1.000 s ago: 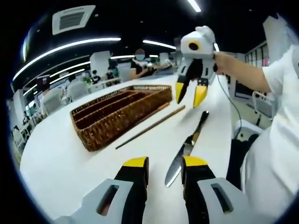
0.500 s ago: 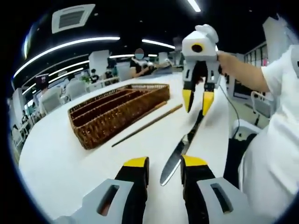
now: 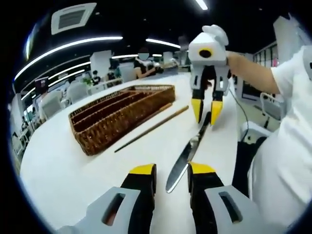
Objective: Arrange the knives, forks, and spoons in their matching storage slots by inserting each utensil handle-first until every utensil is classified and aligned in the correct compartment
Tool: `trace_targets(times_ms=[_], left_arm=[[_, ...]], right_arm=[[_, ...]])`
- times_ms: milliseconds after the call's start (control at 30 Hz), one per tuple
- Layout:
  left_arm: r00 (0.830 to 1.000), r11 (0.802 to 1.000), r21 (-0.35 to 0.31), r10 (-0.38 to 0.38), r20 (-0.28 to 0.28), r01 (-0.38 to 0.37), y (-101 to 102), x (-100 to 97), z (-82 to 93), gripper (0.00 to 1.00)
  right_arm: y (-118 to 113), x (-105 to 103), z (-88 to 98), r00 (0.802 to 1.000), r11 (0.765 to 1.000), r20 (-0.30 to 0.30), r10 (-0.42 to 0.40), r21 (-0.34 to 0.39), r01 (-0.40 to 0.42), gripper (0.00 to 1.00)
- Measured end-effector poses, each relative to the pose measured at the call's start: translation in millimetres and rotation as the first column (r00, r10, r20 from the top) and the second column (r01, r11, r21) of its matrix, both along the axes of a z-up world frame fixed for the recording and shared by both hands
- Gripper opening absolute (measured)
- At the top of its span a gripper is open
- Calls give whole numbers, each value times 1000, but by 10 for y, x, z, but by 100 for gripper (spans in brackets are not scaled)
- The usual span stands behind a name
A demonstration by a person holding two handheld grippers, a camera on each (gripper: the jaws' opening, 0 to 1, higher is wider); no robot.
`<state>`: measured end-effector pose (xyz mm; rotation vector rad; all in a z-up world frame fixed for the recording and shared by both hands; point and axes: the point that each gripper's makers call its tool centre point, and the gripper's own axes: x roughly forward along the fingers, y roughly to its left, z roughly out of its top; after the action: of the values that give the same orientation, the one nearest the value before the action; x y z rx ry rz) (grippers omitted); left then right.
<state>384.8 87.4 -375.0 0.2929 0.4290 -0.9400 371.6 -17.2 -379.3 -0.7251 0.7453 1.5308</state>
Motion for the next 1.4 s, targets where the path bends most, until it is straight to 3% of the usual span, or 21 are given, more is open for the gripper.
trace_targets(times_ms=[367,700,1067,1100,1200,1400], left_arm=[[996,994,81,-74,-42,77,-132,-18,22,23],[989,977,160,-136,-66,145,-208,-20,6,22],[963,936,247,-214,-165,250,-253,7,-45,16],[957,922,280,-222,-189,269,-237,7,-77,16],[955,915,293,-227,-193,277,-265,46,-71,17],[929,880,330,-262,-262,341,-275,14,-134,17]], right_arm=[[-37,11,-75,1000,999,2,-9,-32,9,13],[-40,0,-118,1000,999,22,-6,-43,7,9],[-39,14,-112,999,999,40,-4,-39,6,8],[-39,20,-111,999,999,44,-4,-38,6,8],[-38,29,-108,999,999,52,-1,-38,3,8],[-34,13,-111,998,999,70,7,-42,-4,8]])
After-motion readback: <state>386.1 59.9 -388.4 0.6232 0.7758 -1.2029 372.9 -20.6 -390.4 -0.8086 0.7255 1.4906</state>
